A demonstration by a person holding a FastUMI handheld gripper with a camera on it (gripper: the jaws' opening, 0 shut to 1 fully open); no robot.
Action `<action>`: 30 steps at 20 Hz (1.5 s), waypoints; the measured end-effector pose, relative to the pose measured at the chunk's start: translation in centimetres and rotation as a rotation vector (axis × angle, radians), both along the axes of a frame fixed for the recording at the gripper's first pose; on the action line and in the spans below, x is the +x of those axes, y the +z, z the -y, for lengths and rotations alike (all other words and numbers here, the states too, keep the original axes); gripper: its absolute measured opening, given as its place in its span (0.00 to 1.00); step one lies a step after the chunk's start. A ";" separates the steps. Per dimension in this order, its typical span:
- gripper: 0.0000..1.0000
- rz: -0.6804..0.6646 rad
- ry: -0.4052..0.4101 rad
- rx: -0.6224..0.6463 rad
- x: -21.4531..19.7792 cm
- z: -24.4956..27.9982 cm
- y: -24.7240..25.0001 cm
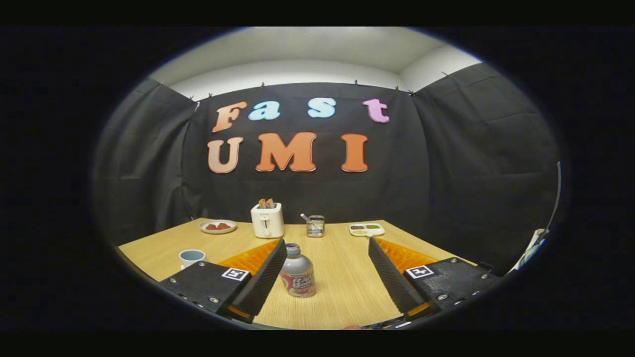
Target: Take the bottle from table, then pour the juice into the cup, finally place the bottle on the coaster
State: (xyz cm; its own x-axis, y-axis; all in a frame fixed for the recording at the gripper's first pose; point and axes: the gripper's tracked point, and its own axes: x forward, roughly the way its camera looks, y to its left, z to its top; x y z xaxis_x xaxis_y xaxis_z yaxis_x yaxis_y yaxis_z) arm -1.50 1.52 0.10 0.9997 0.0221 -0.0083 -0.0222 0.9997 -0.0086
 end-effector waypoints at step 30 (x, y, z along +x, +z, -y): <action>1.00 -0.216 0.048 -0.076 8.1 -5.1 -15.1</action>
State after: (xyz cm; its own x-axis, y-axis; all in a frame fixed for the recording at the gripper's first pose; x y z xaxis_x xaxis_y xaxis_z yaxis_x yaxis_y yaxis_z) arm 6.62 6.59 -15.00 0.9723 0.0605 -0.2257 -0.0790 0.9941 -0.0738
